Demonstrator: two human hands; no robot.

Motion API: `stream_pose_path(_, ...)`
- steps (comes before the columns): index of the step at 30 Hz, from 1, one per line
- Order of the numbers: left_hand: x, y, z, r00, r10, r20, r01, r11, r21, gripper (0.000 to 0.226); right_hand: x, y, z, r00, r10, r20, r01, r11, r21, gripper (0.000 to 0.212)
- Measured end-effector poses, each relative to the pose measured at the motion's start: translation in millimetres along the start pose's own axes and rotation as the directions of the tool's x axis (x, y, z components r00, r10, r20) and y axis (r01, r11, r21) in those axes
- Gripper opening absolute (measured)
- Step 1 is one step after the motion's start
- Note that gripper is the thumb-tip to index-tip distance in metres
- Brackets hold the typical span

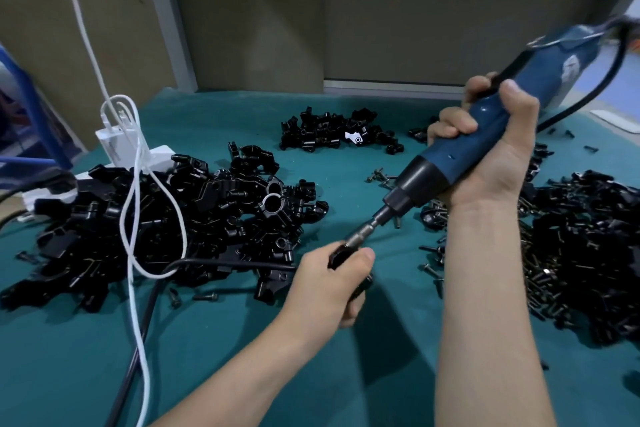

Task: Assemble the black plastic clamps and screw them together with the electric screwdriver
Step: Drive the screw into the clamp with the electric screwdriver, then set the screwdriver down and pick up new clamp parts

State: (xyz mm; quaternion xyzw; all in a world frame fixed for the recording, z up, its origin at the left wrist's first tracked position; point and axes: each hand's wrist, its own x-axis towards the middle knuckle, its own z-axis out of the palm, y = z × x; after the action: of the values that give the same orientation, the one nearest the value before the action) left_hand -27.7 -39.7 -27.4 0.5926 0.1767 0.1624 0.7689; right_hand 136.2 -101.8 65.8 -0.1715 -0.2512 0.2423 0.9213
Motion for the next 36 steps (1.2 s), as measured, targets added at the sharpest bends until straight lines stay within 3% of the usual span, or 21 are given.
stream_pose_path(2, -2, 4, -2, 0.95, -0.19, 0.247, 0.239, 0.953, -0.187, 0.026, -1, -5, -4, 0.986, 0.04, 0.163, -0.063, 0.988, 0.14, 0.032)
stream_pose_path(4, -2, 9, -7, 0.761, -0.331, 0.558, 0.514, 0.833, -0.206, 0.028, -5, -9, -7, 0.947, 0.073, 0.312, -0.173, 0.937, 0.304, 0.043)
stream_pose_path(5, -2, 11, -10, 0.657, -0.349, 0.668, 0.585, 0.795, -0.161, 0.028, -6, -10, -10, 0.935, 0.083, 0.345, -0.213, 0.91, 0.357, 0.043)
stream_pose_path(7, 0, 14, -15, 0.542, -0.391, 0.744, 0.63, 0.775, -0.051, 0.027, -9, -13, -16, 0.934, 0.078, 0.347, -0.226, 0.884, 0.408, 0.041)
stream_pose_path(8, 0, 17, -16, 0.534, -0.445, 0.719, 0.636, 0.772, 0.005, 0.027, -10, -15, -21, 0.938, 0.08, 0.338, -0.228, 0.876, 0.425, 0.04)
stream_pose_path(9, 0, 21, -17, 0.563, -0.502, 0.656, 0.622, 0.78, 0.064, 0.027, -11, -17, -26, 0.938, 0.088, 0.336, -0.239, 0.867, 0.438, 0.039)
stream_pose_path(11, 1, 32, -18, 0.717, -0.539, 0.443, 0.525, 0.835, 0.167, 0.027, -12, -22, -38, 0.945, 0.124, 0.303, -0.249, 0.873, 0.419, 0.038)
stream_pose_path(13, 1, 45, -27, 0.903, -0.394, 0.169, 0.339, 0.898, 0.282, 0.023, -14, -26, -53, 0.965, 0.186, 0.186, -0.229, 0.94, 0.251, 0.037)
stream_pose_path(14, 1, 54, -35, 0.966, -0.254, 0.053, 0.21, 0.886, 0.414, 0.02, -16, -27, -60, 0.977, 0.194, 0.093, -0.201, 0.976, 0.079, 0.037)
stream_pose_path(15, 3, 63, -44, 0.995, -0.094, -0.017, 0.086, 0.797, 0.598, 0.015, -17, -27, -65, 0.982, 0.189, -0.007, -0.189, 0.976, -0.106, 0.039)
stream_pose_path(17, 9, 79, -62, 0.995, 0.1, -0.015, -0.036, 0.489, 0.871, 0.004, -20, -24, -70, 0.959, 0.128, -0.253, -0.226, 0.884, -0.409, 0.05)
stream_pose_path(19, 16, 89, -76, 0.994, 0.104, -0.016, -0.008, 0.223, 0.975, 0.013, -20, -15, -71, 0.88, 0.097, -0.465, -0.354, 0.787, -0.506, 0.056)
stream_pose_path(21, 27, 88, -87, 0.992, 0.108, -0.068, 0.076, -0.069, 0.995, 0.026, -13, -4, -71, 0.803, 0.086, -0.589, -0.45, 0.736, -0.506, 0.053)
stream_pose_path(22, 32, 87, -91, 0.991, 0.102, -0.089, 0.107, -0.184, 0.977, 0.032, -9, 2, -72, 0.789, 0.053, -0.612, -0.454, 0.723, -0.521, 0.055)
stream_pose_path(23, 37, 86, -93, 0.99, 0.09, -0.111, 0.129, -0.234, 0.964, 0.037, -6, 8, -73, 0.789, 0.019, -0.615, -0.441, 0.714, -0.544, 0.06)
stream_pose_path(25, 49, 88, -93, 0.988, 0.081, -0.128, 0.143, -0.206, 0.968, 0.041, -4, 17, -74, 0.79, -0.007, -0.614, -0.443, 0.685, -0.578, 0.069)
stream_pose_path(28, 93, 96, -82, 0.986, 0.142, -0.092, 0.111, -0.134, 0.985, 0.043, -8, 27, -76, 0.788, 0.046, -0.614, -0.505, 0.618, -0.602, 0.057)
stream_pose_path(30, 136, 96, -70, 0.987, 0.126, -0.103, 0.109, -0.04, 0.993, 0.054, -10, 35, -78, 0.774, 0.029, -0.633, -0.532, 0.573, -0.624, 0.051)
stream_pose_path(33, 203, 86, -61, 0.965, 0.062, -0.255, 0.246, 0.122, 0.962, 0.079, -11, 44, -78, 0.768, -0.115, -0.63, -0.54, 0.413, -0.733, 0.046)
stream_pose_path(36, 244, 71, -68, 0.918, 0.012, -0.396, 0.395, 0.049, 0.918, 0.077, -6, 53, -79, 0.779, -0.142, -0.61, -0.561, 0.277, -0.78, 0.046)
